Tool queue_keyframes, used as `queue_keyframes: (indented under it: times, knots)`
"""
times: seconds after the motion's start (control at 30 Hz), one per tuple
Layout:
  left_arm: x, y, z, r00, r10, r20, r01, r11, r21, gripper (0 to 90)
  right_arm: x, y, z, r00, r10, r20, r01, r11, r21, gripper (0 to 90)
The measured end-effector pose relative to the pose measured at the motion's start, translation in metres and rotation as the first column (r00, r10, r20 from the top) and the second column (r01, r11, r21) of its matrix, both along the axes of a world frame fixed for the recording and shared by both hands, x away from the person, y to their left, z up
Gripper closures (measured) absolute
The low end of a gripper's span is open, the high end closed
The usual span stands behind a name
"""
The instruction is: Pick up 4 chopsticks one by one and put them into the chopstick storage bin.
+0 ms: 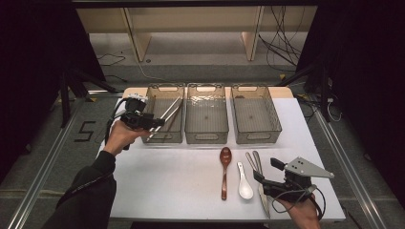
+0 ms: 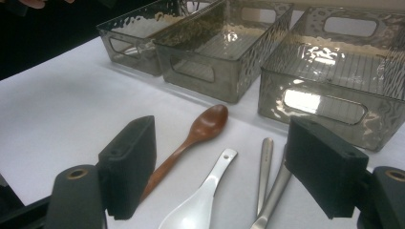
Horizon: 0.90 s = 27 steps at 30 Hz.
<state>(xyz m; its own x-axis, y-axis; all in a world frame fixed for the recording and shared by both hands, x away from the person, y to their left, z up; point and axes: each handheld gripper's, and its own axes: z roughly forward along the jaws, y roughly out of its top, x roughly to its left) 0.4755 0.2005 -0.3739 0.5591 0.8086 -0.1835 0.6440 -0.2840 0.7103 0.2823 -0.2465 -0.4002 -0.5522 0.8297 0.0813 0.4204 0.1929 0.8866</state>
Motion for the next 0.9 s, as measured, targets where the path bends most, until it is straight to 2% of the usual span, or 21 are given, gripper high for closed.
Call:
queue_keyframes:
  times: [0.07,0.2,0.27,0.37,0.47,0.63,0.9]
  knots:
    - [-0.009,-0.001,0.003,0.9995,-0.020,0.024,0.020,0.9998,-0.007,36.1,0.000,0.000,0.000,1.0000,0.004,-0.004,-0.004,1.0000,-0.006,27.0]
    - [-0.022,-0.003,0.008,0.9978,-0.049,0.044,0.051,0.9979,-0.041,32.6,0.001,0.000,-0.001,0.9999,0.000,-0.010,0.000,1.0000,-0.008,26.9]
    - [-0.027,-0.002,0.010,0.9970,-0.059,0.050,0.061,0.9970,-0.047,31.3,0.001,0.001,-0.001,0.9999,-0.001,-0.016,0.001,0.9999,-0.011,27.0]
    - [-0.037,-0.003,0.013,0.9960,-0.071,0.054,0.075,0.9942,-0.078,29.3,0.002,0.001,-0.002,0.9995,-0.006,-0.031,0.006,0.9999,-0.016,27.0]
    - [-0.047,-0.004,0.015,0.9941,-0.078,0.076,0.083,0.9942,-0.068,28.1,0.003,0.002,-0.003,0.9990,-0.009,-0.044,0.008,0.9999,-0.014,27.0]
    - [-0.058,-0.005,0.009,0.9936,-0.075,0.084,0.081,0.9940,-0.074,25.6,0.004,0.005,-0.004,0.9982,-0.005,-0.060,0.003,0.9996,-0.027,27.0]
    - [-0.079,-0.007,0.004,0.9873,-0.102,0.122,0.112,0.9906,-0.078,23.4,0.012,0.010,-0.007,0.9910,-0.001,-0.134,-0.006,0.9987,-0.051,27.0]
